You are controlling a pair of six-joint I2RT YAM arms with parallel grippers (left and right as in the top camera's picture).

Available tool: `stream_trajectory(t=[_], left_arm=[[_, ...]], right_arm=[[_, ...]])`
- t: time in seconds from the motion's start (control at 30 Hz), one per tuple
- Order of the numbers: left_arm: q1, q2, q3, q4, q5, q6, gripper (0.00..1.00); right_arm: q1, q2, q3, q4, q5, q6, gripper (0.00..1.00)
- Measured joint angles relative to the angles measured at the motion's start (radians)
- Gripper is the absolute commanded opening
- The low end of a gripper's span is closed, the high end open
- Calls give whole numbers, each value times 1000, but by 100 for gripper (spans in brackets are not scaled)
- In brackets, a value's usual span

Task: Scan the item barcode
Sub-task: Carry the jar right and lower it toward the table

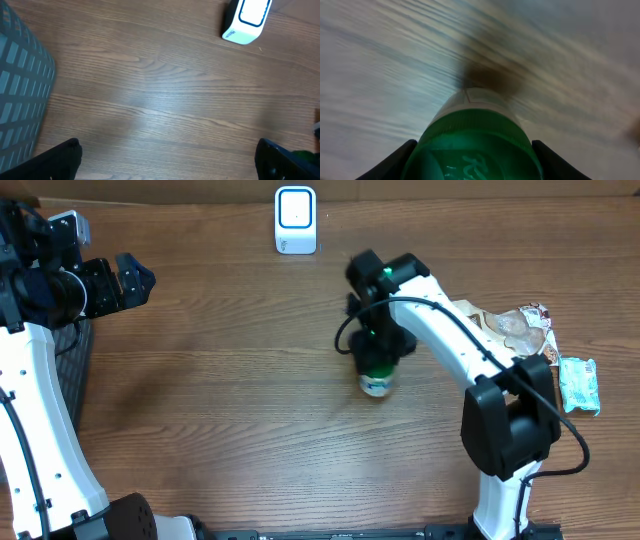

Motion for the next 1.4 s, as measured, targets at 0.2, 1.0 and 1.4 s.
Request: stream_trajectory(t=[0.2,1.0,1.4], left_arm=[[0,0,0,0,0,0,100],[0,0,0,0,0,0,100],[0,0,0,0,0,0,100]], right_arm=[[-159,3,-14,-13,105,185,17],[-255,2,-14,-14,242,355,89],[-255,-5,66,-59,237,338,100]])
